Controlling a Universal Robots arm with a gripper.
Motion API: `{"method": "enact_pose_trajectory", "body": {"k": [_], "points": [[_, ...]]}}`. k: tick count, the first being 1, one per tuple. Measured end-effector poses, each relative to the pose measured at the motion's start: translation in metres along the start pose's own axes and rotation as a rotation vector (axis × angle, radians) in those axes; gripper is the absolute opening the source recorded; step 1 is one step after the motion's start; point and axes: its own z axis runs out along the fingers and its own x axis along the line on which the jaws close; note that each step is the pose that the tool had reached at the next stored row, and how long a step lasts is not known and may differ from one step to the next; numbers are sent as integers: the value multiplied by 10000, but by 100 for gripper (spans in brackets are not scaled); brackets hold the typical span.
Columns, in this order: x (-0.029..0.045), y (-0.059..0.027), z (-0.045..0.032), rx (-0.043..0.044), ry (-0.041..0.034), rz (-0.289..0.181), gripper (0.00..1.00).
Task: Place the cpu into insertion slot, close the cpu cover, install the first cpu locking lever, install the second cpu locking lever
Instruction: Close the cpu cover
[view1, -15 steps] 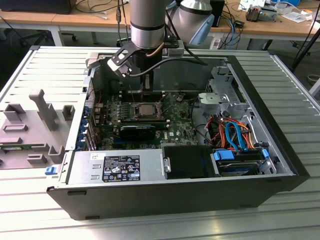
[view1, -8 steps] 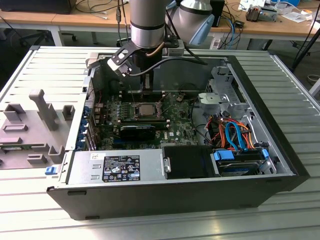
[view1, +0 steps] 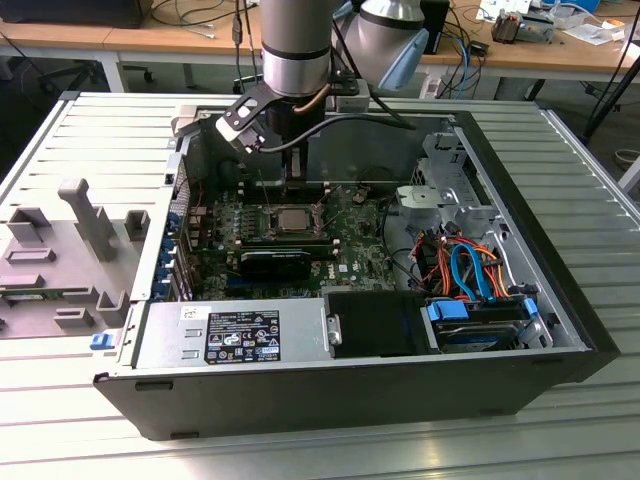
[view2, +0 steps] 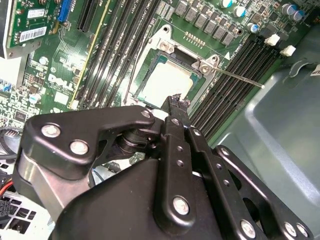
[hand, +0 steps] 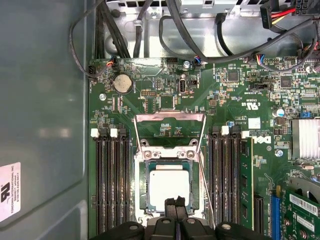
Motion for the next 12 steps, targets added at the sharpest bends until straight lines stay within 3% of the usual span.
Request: {"method": "enact_pose_trajectory", "body": {"k": [4, 12], "points": [[0, 99, 1, 7, -6, 0, 11], [1, 182, -10, 8, -5, -2, 11]]}}
